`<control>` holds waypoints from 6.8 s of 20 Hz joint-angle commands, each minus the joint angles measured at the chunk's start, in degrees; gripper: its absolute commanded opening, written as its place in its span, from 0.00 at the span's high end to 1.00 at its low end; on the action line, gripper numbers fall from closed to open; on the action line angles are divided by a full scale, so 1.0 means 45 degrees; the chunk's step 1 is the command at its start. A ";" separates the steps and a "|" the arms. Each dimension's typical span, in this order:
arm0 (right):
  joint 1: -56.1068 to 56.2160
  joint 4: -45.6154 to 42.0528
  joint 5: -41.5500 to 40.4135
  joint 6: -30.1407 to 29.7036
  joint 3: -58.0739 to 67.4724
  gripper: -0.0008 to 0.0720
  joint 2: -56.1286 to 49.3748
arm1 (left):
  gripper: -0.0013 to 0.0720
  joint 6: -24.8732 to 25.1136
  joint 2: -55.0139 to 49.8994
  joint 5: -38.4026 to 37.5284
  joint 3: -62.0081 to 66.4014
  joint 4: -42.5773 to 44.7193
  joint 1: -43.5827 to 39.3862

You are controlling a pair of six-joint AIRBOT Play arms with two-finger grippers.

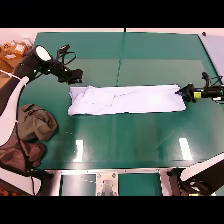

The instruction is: Fold the shirts.

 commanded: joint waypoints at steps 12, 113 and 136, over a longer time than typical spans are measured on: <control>0.1418 0.0908 0.4245 0.2909 0.1933 0.97 0.4993 | 0.95 0.0588 -0.1817 0.4813 0.0015 -0.2429 -0.5343; -1.3299 -0.2574 -0.5775 0.5901 -1.1118 0.97 1.0880 | 0.95 0.1758 0.1039 -0.4852 0.5260 0.0991 0.2079; -1.0142 -0.5387 -0.0476 0.7956 -0.6436 0.97 1.1045 | 0.95 0.1758 0.1039 -0.4507 0.5265 0.0714 0.1987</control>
